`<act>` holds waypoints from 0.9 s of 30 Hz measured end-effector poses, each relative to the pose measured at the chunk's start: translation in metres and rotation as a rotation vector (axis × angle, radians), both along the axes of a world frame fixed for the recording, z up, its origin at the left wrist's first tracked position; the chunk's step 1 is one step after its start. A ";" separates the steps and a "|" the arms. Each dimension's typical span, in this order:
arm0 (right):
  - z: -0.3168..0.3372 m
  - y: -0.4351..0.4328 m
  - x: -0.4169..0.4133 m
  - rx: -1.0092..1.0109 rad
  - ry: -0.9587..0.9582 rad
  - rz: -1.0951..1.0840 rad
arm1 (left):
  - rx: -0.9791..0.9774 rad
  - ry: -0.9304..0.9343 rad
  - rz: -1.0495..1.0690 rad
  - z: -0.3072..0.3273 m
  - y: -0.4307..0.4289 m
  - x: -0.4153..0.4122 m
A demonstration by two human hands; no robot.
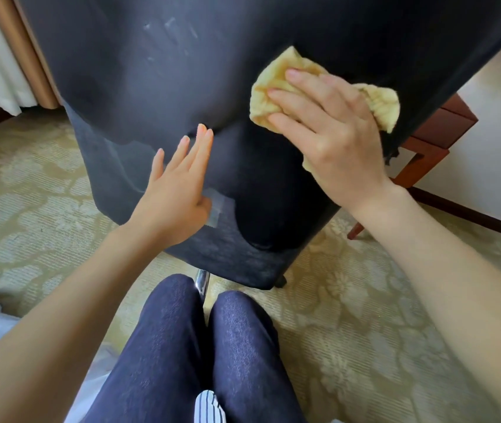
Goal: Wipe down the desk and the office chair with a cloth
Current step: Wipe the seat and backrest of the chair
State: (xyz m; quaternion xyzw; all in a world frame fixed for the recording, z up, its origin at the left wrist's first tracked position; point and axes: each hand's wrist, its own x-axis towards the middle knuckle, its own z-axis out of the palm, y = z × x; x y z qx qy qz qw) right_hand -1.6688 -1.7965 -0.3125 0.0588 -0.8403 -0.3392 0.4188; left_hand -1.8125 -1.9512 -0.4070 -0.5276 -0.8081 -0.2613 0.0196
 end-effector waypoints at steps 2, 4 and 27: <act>-0.010 -0.007 -0.018 -0.053 0.055 0.034 | 0.048 0.034 0.009 -0.002 -0.006 -0.005; -0.025 -0.012 -0.036 -0.081 0.075 0.064 | 0.089 0.082 0.030 -0.005 -0.011 -0.009; -0.218 -0.024 -0.057 0.308 -0.981 -0.348 | -0.062 -0.123 0.038 -0.057 -0.002 -0.012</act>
